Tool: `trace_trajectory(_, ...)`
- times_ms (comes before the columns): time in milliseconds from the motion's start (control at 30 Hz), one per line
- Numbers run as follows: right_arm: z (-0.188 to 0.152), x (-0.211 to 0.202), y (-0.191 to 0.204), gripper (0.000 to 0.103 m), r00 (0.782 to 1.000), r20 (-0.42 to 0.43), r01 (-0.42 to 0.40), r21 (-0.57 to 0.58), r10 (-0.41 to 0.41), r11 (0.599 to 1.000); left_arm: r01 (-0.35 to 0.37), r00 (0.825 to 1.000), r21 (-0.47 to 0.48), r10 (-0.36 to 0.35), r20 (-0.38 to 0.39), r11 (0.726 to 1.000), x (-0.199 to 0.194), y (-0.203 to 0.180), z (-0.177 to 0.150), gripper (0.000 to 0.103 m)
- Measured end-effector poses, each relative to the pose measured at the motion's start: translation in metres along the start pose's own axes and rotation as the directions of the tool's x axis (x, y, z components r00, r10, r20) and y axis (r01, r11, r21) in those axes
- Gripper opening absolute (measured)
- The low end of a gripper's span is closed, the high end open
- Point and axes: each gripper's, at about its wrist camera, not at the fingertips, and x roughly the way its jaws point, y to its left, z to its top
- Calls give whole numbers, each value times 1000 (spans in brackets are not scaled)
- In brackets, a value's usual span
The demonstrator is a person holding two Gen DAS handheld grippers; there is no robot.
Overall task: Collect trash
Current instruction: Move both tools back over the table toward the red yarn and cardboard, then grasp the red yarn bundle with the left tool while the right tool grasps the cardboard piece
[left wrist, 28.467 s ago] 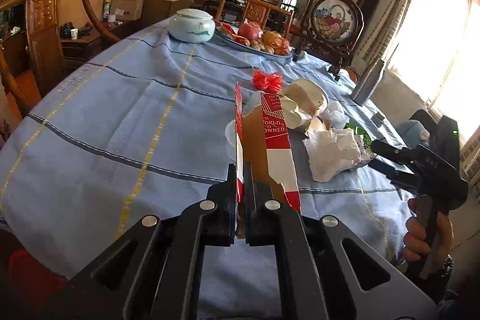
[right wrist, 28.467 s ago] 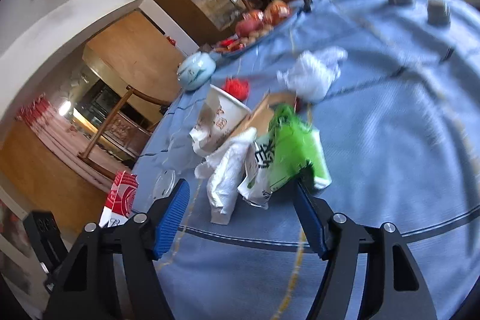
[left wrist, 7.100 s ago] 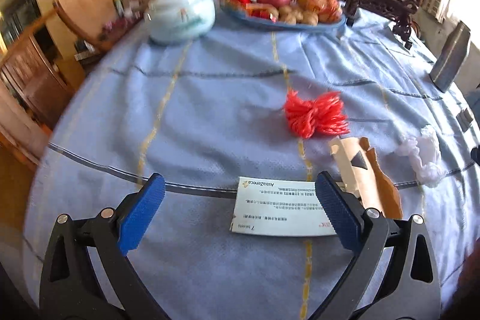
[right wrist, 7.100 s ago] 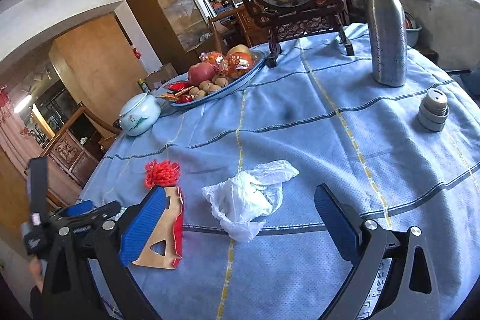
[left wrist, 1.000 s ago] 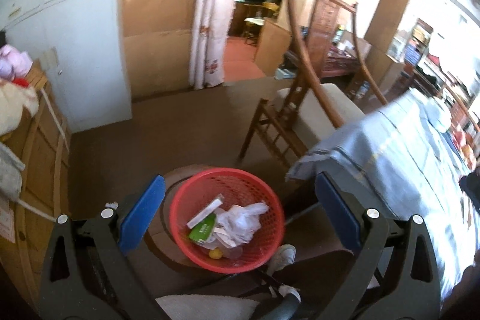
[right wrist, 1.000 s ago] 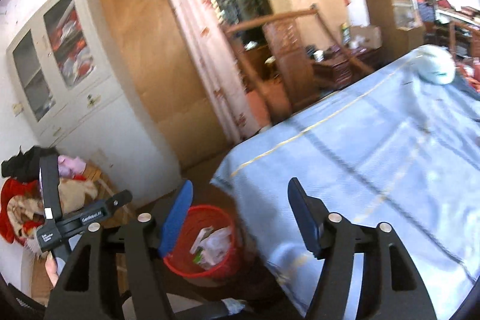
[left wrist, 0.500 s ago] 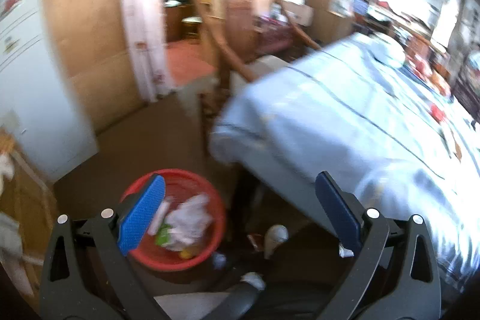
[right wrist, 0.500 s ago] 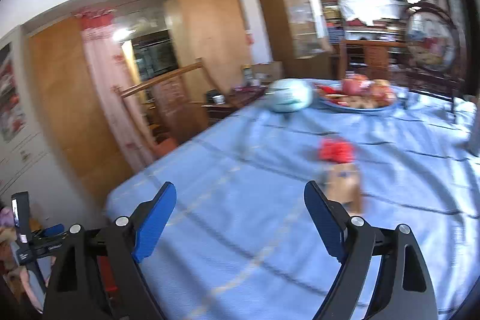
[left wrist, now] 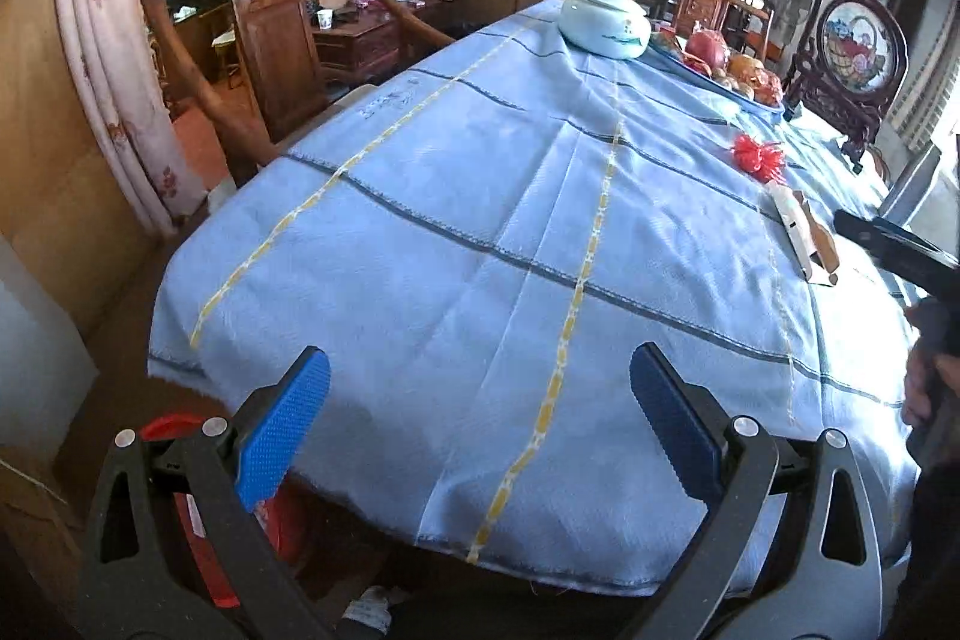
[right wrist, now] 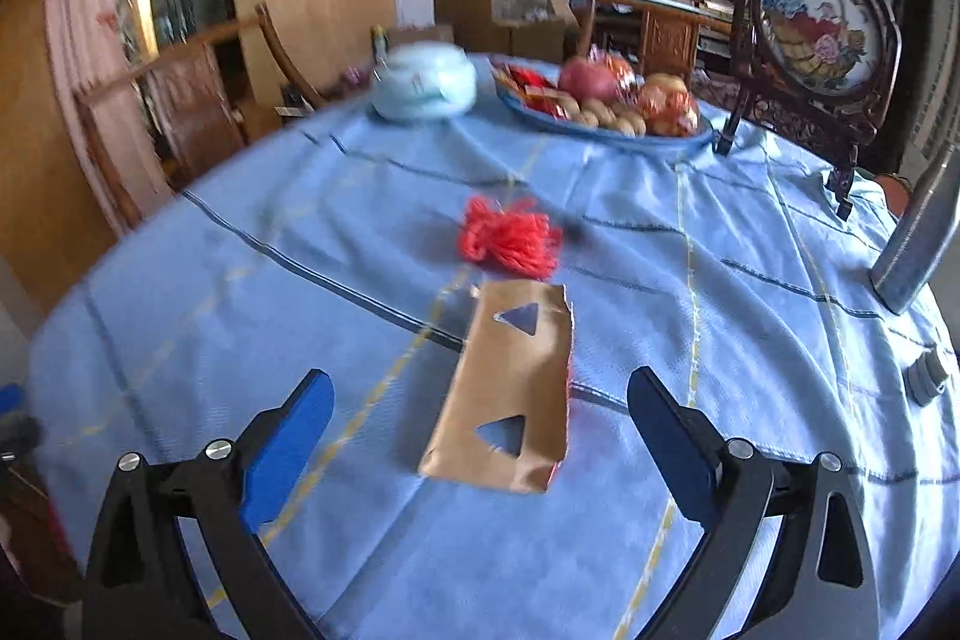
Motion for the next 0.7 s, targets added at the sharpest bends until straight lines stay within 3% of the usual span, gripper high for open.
trace_trajectory(200, -7, 36, 4, 96, 991, -112, 63, -37, -67, 997, -27, 1000, 49, 26, 6, 998, 4, -10, 17, 96)
trace_trajectory(233, -11, 39, 0, 84, 991, -125, 47, -26, -50, 999, -31, 999, 70, 30, 12, 997, 6, -16, 24, 96)
trace_trajectory(267, -12, 39, -3, 59, 991, -133, 19, -10, -20, 1000, -35, 999, 89, 34, 18, 995, 6, -19, 29, 96)
trace_trajectory(300, -13, 36, -9, 60, 990, -134, -36, 28, 39, 999, -41, 999, 107, 38, 23, 993, 7, -23, 33, 96)
trace_trajectory(333, -14, 26, -17, 60, 993, -108, -34, 60, 41, 998, -48, 999, 133, 44, 33, 990, 10, -33, 41, 96)
trace_trajectory(467, -21, -8, -32, 61, 999, 7, 48, 36, -48, 998, -21, 999, 234, 11, 44, 972, 27, -78, 72, 96)
trace_trajectory(567, -26, -16, -58, 61, 995, 29, 93, 99, -97, 991, 37, 999, 290, -41, 7, 956, 50, -121, 95, 96)
trace_trajectory(700, -23, -24, -95, 61, 998, 55, 15, 250, -29, 968, 117, 993, 341, -109, -43, 933, 80, -175, 119, 96)
